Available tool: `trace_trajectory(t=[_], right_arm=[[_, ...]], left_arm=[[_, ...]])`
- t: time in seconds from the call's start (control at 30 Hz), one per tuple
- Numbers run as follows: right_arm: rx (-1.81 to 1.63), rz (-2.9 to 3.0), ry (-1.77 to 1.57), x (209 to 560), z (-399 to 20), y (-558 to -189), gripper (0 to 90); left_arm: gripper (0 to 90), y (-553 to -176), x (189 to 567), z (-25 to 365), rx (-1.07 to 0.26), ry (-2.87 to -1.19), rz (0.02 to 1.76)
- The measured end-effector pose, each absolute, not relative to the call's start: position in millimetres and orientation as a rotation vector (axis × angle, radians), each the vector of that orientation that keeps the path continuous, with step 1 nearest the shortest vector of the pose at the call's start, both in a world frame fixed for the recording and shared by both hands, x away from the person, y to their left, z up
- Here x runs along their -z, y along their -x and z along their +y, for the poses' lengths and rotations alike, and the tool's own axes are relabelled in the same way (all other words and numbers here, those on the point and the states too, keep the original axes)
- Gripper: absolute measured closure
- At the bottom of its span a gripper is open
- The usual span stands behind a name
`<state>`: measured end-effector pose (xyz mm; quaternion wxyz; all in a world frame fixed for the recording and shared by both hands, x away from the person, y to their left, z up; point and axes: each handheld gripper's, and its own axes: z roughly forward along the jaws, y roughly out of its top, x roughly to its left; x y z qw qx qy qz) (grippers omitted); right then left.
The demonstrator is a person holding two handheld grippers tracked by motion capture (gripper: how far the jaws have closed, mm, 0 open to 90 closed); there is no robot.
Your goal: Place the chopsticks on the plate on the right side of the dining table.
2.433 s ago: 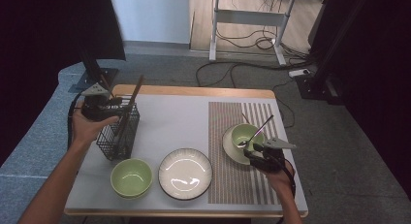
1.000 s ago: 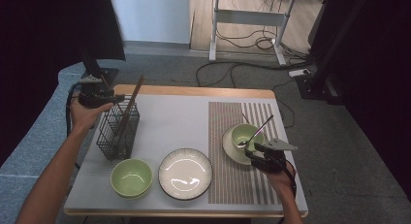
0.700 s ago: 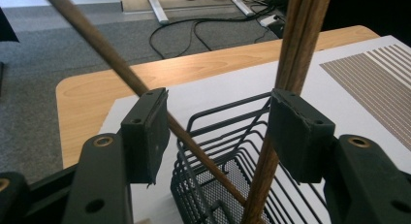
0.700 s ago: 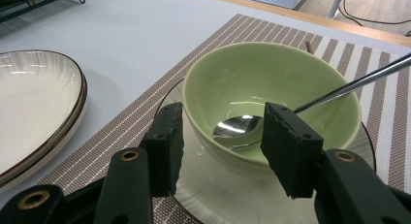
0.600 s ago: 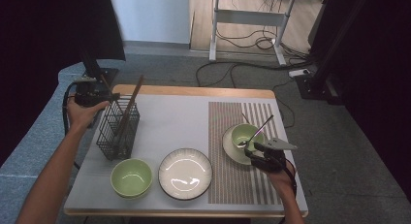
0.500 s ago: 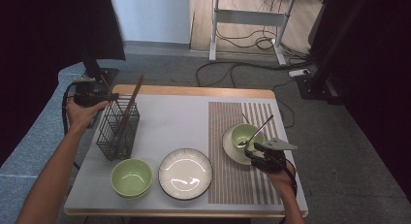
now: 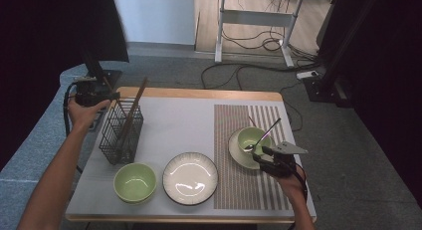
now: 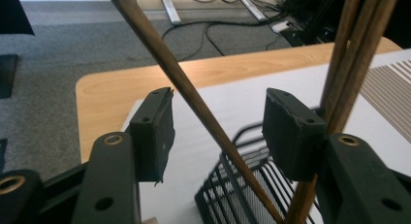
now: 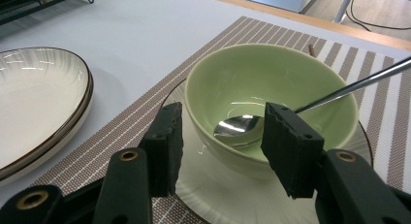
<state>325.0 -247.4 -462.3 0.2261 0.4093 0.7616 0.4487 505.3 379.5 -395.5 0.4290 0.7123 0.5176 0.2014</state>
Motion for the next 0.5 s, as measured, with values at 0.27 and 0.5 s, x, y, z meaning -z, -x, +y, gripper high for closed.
trace_trajectory(t=[0.27, 0.5], right_arm=[[-1.233, 2.088, -1.125, 460.4, -247.4, -323.6, 49.6], [-1.221, 2.090, -1.121, 460.5, -246.6, -323.7, 49.6]], left_arm=[[50.8, -510.0, 401.1, 383.5, -0.497, -1.757, 1.331], [63.5, -511.8, 405.2, 383.3, -0.480, -1.731, 1.330]])
